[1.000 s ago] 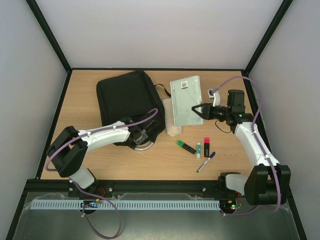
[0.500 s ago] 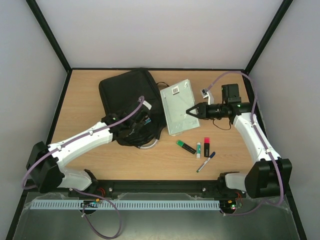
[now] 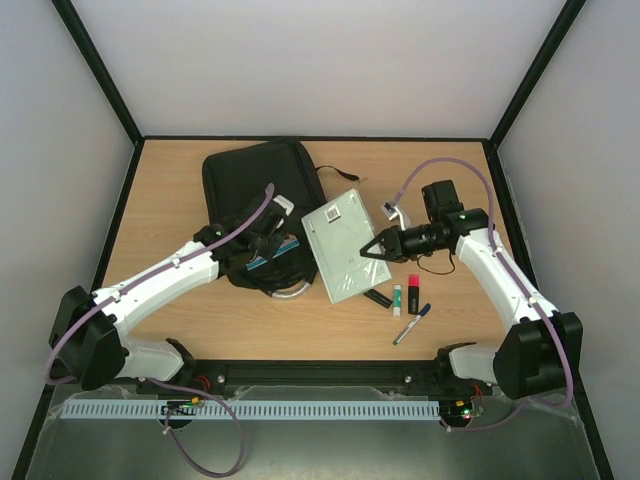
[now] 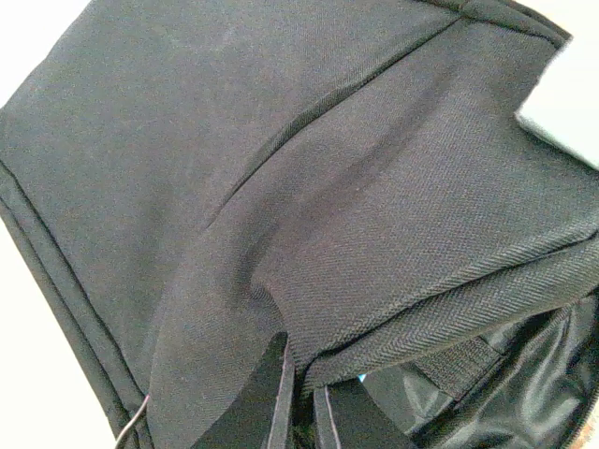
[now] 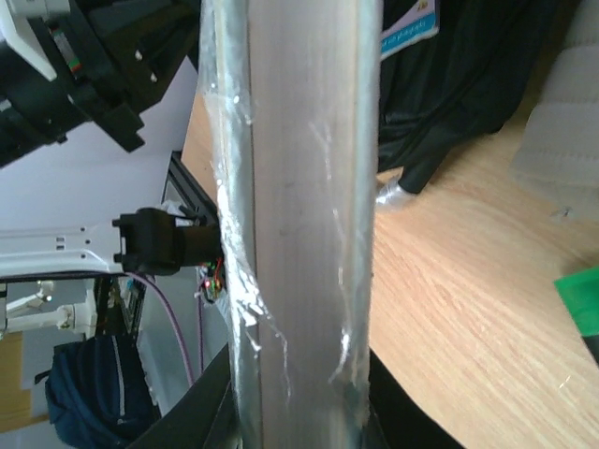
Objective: Pack the student bag
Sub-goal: Place the book in the student bag.
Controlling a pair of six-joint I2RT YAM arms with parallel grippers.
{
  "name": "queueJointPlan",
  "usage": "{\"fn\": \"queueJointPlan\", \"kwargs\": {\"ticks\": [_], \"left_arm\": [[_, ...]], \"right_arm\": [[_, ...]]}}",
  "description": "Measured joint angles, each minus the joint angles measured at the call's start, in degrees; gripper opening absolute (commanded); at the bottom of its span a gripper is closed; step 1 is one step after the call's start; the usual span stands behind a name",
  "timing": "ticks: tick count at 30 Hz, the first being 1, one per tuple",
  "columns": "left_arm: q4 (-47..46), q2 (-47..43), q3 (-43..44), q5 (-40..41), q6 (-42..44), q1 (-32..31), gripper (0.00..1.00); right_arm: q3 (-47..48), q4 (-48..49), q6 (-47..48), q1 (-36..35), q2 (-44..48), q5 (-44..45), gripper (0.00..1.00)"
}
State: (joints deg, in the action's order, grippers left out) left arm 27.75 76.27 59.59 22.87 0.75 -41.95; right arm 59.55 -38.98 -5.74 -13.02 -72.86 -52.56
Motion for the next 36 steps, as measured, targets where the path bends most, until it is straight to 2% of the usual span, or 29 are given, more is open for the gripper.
{"fn": "queueJointPlan", "kwargs": {"ticks": [13,19,23,26,30,36], "left_arm": [[-4.83,0.0,-2.6,-10.08,-6.08,7.48,0.02],[-6.25,0.0,-2.6,-13.77,-7.34,8.28,0.02],[-7.37,-0.46,-2.89,-14.82,-8.13,8.41,0.02],[-8.57,-2.62,-4.04,-15.39,-8.83,8.57,0.02],[-10.29,-6.64,-5.77,-15.41,-9.66,8.66,0.02],[-10.69,-7.93,-6.36,-15.3,-10.67,8.79,0.02]], "right_arm": [[-5.14,-4.98,2.91,-4.02,1.07,0.28,0.01],[-6.54,-5.7,2.49,-6.38,2.49,0.11,0.01],[-9.01,-2.64,-0.5,-10.51,2.49,-0.26,0.01],[-8.48,-0.76,-1.22,-15.65,-0.76,0.46,0.01],[-2.84,3.39,-2.8,-22.38,-9.29,0.46,0.01],[7.91,9.2,-5.86,-26.21,-21.11,0.13,0.01]]}}
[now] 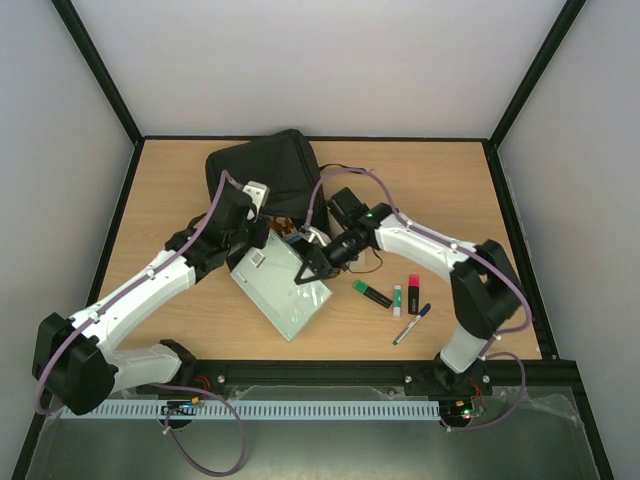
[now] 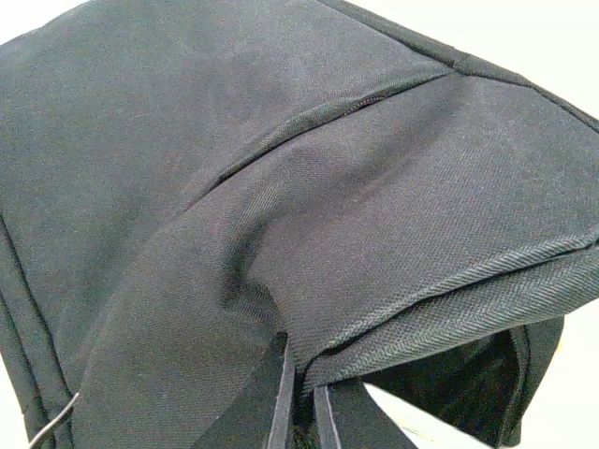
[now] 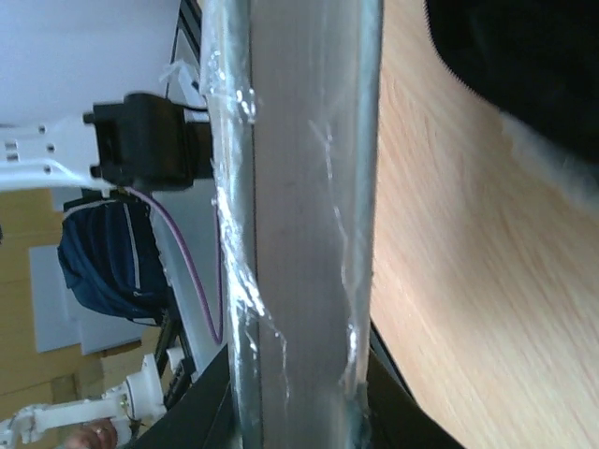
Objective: Pack the student bag
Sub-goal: Place the book in the student bag.
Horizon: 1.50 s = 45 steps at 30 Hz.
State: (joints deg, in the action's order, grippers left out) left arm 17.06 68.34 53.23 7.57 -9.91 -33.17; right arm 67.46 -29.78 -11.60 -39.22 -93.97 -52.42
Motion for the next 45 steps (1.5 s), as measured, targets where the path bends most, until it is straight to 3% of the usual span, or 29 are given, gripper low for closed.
{"fn": "queueJointPlan", "kwargs": {"ticks": [5,10,15,20,24,29,36,45], "left_arm": [[-0.09,-0.04,-0.09,0.5,-0.24,0.46,0.02],[-0.52,-0.11,-0.63,0.92,-0.22,0.46,0.02],[-0.96,-0.17,-0.79,1.53,-0.22,0.46,0.02],[-1.2,-0.68,-0.94,1.95,-0.22,0.46,0.02],[-1.44,-0.76,-0.96,1.97,-0.2,0.46,0.02],[-1.46,-0.76,-1.07,1.97,-0.17,0.46,0.02],[-2.01,-0.83,-1.66,1.97,-0.13,0.46,0.02],[-2.4,-0.9,-1.88,1.97,0.44,0.46,0.02]], "right_arm": [[4.59,3.58,-3.54,-0.5,-8.17,-0.66,0.01],[4.63,4.39,-5.66,-0.52,-10.56,-0.02,0.01],[2.91,7.28,-7.89,-0.55,-9.88,1.01,0.01],[-10.88,16.5,-15.17,-0.52,-0.92,1.84,0.01],[-16.37,19.76,-19.19,-0.55,5.81,1.68,0.01],[-15.76,26.47,-23.43,-0.15,4.68,-1.33,0.01],[-16.22,34.58,-32.44,2.34,3.54,0.81,0.01],[-13.18,35.08,-33.75,2.45,-4.02,2.51,0.01]]}}
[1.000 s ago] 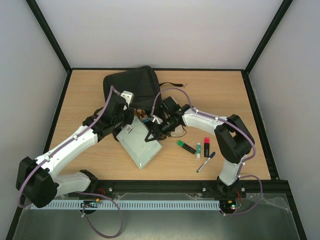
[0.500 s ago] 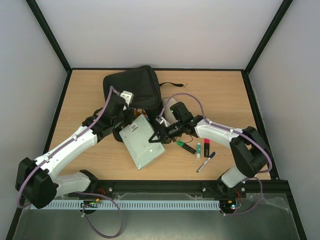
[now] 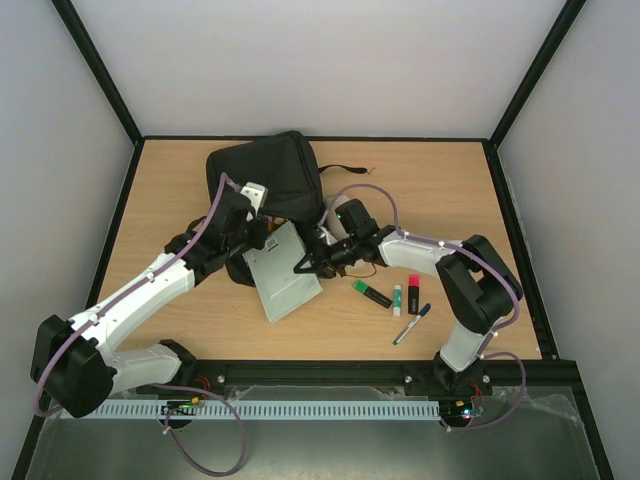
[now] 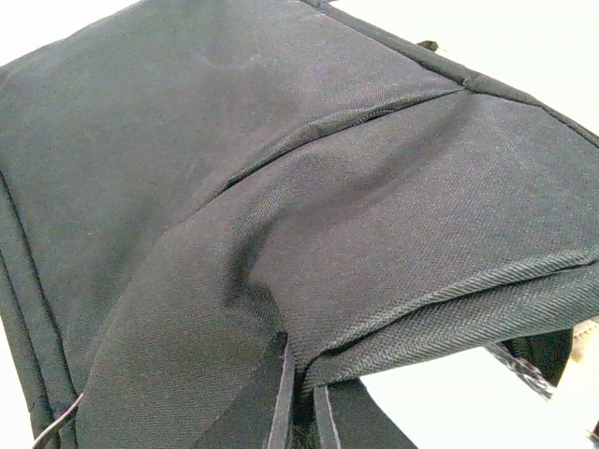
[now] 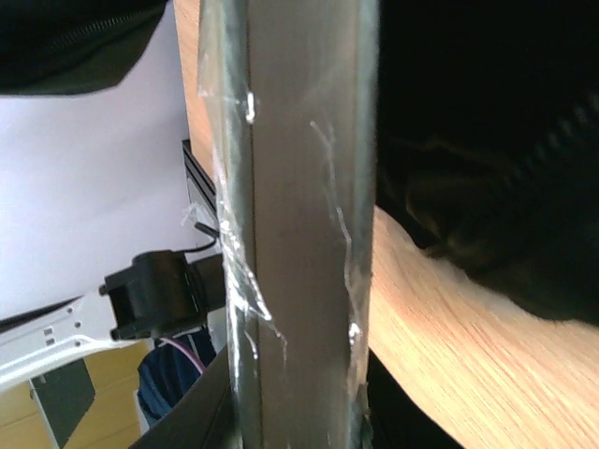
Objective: Pack the student bag
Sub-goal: Place the book in the student bag.
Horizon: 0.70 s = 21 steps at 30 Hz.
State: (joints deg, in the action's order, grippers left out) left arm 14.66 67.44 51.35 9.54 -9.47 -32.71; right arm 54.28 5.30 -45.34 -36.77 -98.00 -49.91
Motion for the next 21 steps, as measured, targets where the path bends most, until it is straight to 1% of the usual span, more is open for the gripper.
{"fn": "queueJointPlan", "kwargs": {"ticks": [4,7,9,10,12,13,14,17,21], "left_arm": [[0.0,0.0,0.0,0.0,0.07,0.0,0.02],[0.0,0.0,0.0,0.0,0.13,0.0,0.02],[0.0,0.0,0.0,0.0,0.24,0.0,0.02],[0.02,0.0,0.0,0.02,0.28,0.0,0.02],[0.02,0.0,0.0,0.15,0.35,0.0,0.02],[-0.02,0.0,0.0,0.37,0.39,0.0,0.02],[-0.02,0.0,0.0,0.52,0.5,0.0,0.02],[0.02,0.0,0.0,0.61,0.81,0.0,0.02],[0.07,0.0,-0.02,0.59,1.14,0.0,0.02]], "right_arm": [[2.45,1.57,-0.61,-0.04,-2.73,0.04,0.02],[3.91,2.36,-0.42,-0.04,-5.25,-0.09,0.09],[4.87,2.75,0.13,-0.02,-6.8,-0.04,0.12],[5.38,2.6,0.66,0.0,-7.39,-0.02,0.17],[6.54,1.36,2.12,0.02,-8.02,0.44,0.39],[7.28,0.42,3.08,0.02,-8.26,1.03,0.47],[7.78,-0.5,3.69,0.02,-8.33,2.08,0.51],[7.96,-2.62,5.79,0.02,-8.31,4.7,0.6],[7.91,-5.66,9.11,0.02,-7.87,7.89,0.66]]}}
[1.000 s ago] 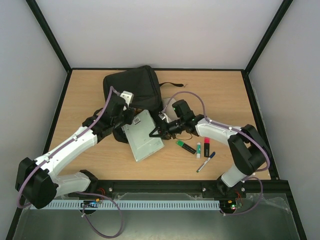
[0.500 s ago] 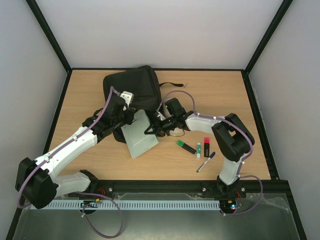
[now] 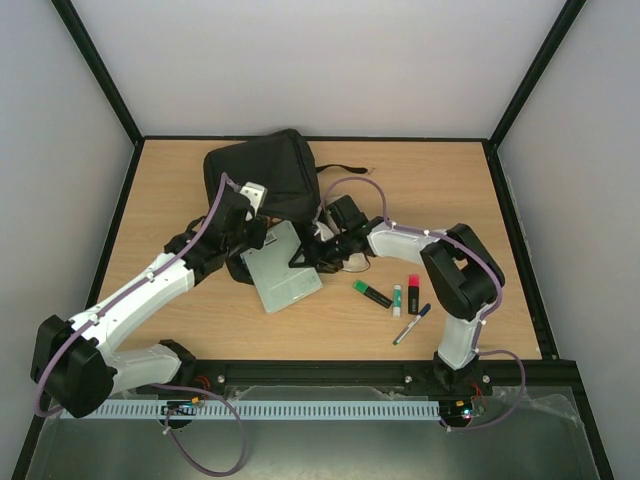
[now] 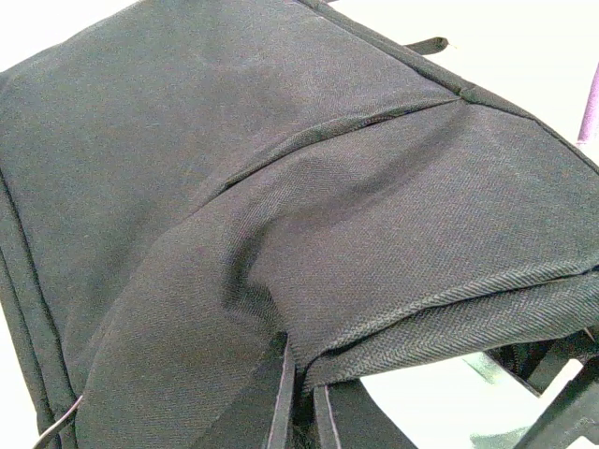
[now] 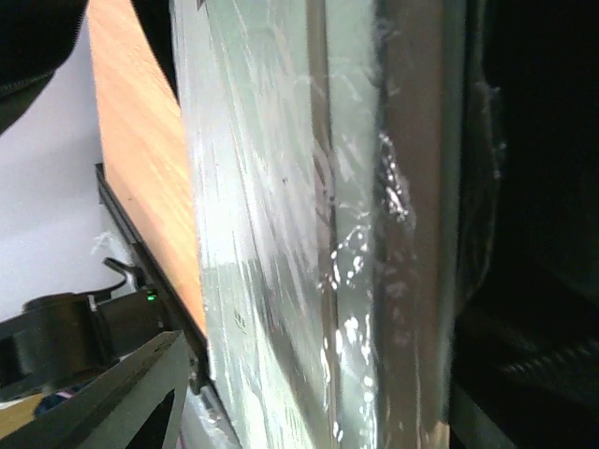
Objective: Pack the student bag
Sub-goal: Place the book in the student bag.
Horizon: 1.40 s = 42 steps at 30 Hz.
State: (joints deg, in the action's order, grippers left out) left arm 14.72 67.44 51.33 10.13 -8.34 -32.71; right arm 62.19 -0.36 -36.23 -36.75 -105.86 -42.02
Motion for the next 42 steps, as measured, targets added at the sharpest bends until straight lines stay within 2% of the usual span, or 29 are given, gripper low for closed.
{"fn": "queueJointPlan", "kwargs": {"ticks": [4,10,15,21,27,33,42], "left_arm": [[0.0,0.0,-0.02,-0.02,0.2,0.0,0.02],[0.0,0.0,-0.02,-0.04,0.24,-0.02,0.02],[0.11,0.0,-0.02,-0.07,0.26,-0.02,0.02],[0.17,0.0,-0.02,-0.09,0.28,-0.13,0.02],[0.17,0.0,-0.02,-0.13,0.31,-0.13,0.02],[0.17,0.0,-0.02,-0.13,0.35,-0.17,0.02],[0.2,0.0,-0.02,-1.07,0.28,-0.26,0.02]], "right_arm": [[-0.46,-3.23,3.74,0.0,2.12,2.97,0.7],[-2.12,-7.91,9.33,0.0,9.51,8.61,0.7],[-3.39,-10.58,16.31,0.0,16.2,11.23,0.65],[-3.58,-15.63,28.52,-0.92,23.32,12.09,0.53],[-3.72,-20.37,46.64,-6.43,31.39,13.73,0.43],[-3.72,-25.9,63.89,-12.92,32.2,20.2,0.37],[-3.76,-24.28,72.94,-24.37,28.46,33.75,0.32]]}}
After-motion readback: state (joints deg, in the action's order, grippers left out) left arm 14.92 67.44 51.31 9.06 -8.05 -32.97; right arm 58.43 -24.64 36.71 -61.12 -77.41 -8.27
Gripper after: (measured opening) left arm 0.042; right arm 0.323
